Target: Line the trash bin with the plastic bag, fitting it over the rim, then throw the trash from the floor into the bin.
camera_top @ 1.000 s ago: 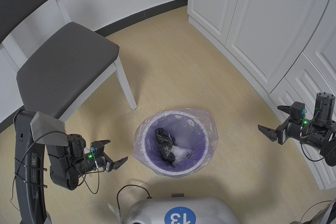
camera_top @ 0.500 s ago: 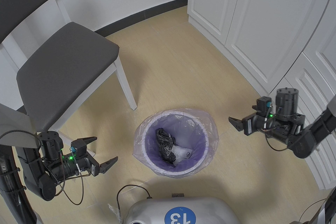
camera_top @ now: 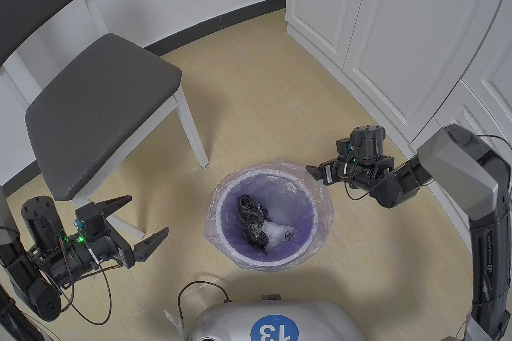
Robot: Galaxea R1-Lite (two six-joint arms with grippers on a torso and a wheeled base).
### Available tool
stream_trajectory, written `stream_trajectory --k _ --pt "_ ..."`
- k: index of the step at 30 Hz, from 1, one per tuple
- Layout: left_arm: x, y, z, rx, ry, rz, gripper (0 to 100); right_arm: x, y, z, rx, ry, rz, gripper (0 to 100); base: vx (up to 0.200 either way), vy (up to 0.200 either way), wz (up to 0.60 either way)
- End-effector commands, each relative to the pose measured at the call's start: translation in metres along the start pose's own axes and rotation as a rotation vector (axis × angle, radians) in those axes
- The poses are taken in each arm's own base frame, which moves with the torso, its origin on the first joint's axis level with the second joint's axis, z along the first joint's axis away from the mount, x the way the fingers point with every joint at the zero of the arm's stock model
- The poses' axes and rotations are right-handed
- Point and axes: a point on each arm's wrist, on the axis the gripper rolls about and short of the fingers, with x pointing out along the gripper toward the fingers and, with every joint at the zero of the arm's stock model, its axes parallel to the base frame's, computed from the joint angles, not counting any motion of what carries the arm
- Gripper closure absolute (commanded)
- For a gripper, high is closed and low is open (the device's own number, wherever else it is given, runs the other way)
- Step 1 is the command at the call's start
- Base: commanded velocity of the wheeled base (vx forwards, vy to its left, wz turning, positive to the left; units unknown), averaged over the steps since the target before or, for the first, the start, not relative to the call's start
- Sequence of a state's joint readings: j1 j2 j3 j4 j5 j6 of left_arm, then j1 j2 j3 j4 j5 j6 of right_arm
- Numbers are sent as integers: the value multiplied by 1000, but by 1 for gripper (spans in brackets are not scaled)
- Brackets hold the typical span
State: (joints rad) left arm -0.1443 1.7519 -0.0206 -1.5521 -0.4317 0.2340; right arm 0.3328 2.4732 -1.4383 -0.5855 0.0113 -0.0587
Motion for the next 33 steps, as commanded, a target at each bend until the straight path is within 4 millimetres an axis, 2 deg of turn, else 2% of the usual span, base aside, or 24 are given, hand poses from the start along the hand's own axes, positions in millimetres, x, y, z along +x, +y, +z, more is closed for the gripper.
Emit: stream_trajectory --k 1,6,8,11,14,15,19,20,21,22,23,27,31,32,33 --pt "-15 -2 15 11 -81 25 0 49 -2 -54 13 127 55 0 0 0 0" --pt "-13 -2 12 -1 -65 23 0 73 -2 -71 14 178 59 0 0 0 0" --pt "-12 -2 12 -3 -64 23 0 76 -2 -72 14 181 59 0 0 0 0" --pt "-12 -2 14 1 -75 22 0 75 -9 -63 27 154 48 0 0 0 0" --pt "-13 -3 17 3 -92 13 0 66 -23 -43 38 111 24 0 0 0 0" --pt "-15 -4 21 -4 -110 8 0 55 -33 -25 48 81 6 0 0 0 0" --pt "-23 -11 34 -24 -179 -15 0 10 -58 24 69 5 -27 0 0 0 0" --pt "-23 -11 34 -24 -179 -15 0 10 -58 24 69 5 -27 0 0 0 0" --pt "-29 -13 41 -18 -219 -12 0 -19 -64 43 72 -19 -43 0 0 0 0" --pt "-31 -12 43 -12 -232 -8 0 -29 -65 48 72 -25 -46 0 0 0 0" --pt "-33 -10 48 -2 -254 11 0 -50 -66 58 72 -35 -51 0 0 0 0" --pt "-44 3 66 20 -348 104 0 -120 -59 79 62 -116 -75 0 0 0 0" --pt "-60 6 93 14 -475 137 0 -193 -49 87 35 -292 -91 0 0 0 0" --pt "-60 6 93 14 -475 137 0 -193 -49 87 35 -292 -91 0 0 0 0" --pt "-68 7 107 6 -532 175 0 -229 -45 88 27 -374 -107 0 0 0 0"
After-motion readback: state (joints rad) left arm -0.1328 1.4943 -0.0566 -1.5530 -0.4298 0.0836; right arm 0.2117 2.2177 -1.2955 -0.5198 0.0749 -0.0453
